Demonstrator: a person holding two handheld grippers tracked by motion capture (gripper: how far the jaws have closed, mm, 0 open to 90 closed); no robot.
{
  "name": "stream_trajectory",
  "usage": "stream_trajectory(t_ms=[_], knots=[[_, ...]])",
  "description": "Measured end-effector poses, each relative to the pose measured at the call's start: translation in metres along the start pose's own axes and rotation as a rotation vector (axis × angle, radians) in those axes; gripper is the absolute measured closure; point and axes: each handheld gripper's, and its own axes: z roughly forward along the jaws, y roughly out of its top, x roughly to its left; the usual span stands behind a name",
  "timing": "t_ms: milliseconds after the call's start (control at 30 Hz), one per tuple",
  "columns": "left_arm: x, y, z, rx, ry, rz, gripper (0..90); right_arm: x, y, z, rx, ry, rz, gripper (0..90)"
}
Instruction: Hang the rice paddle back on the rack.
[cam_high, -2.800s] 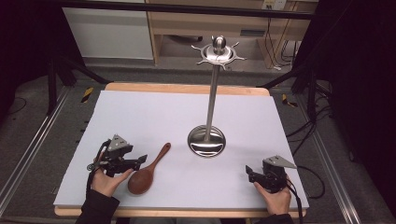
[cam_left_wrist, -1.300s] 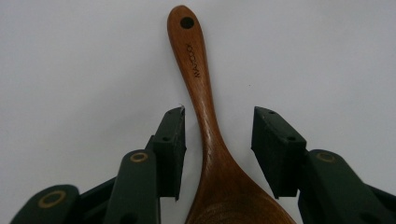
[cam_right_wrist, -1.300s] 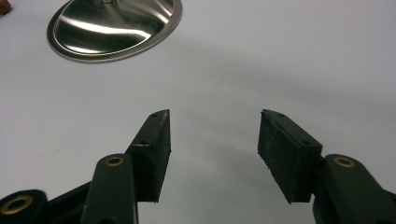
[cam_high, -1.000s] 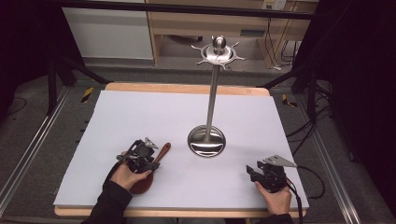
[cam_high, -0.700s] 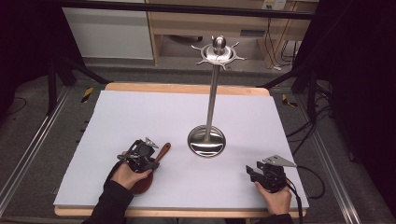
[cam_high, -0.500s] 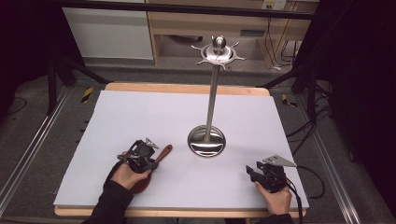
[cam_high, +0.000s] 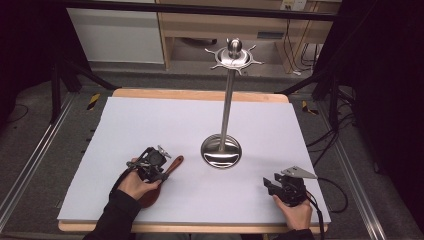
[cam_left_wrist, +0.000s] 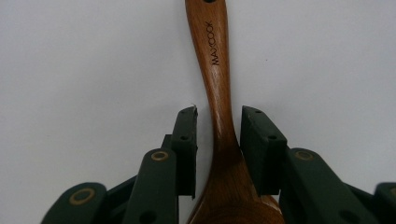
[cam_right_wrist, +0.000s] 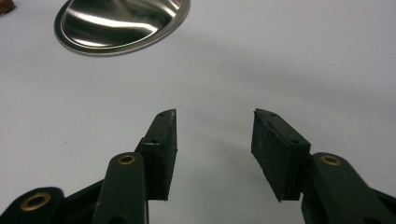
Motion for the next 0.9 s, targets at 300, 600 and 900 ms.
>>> stream_trajectory(t_ms=[300,600,900], knots=[[-0.0022,0.0056,0.0063,0.045,0.0,0.008,70.6,-0.0002,0.0003,0.0001,0.002,0.007,0.002,51.1],[0.0016,0.0079,0.0074,0.065,-0.025,-0.023,70.5,0.0002,0.0002,0.0008,0.002,0.01,-0.008,51.0],[0.0006,0.0097,0.0075,0.077,-0.024,-0.033,76.3,0.0011,0.0002,0.0021,0.013,0.018,-0.008,50.9]])
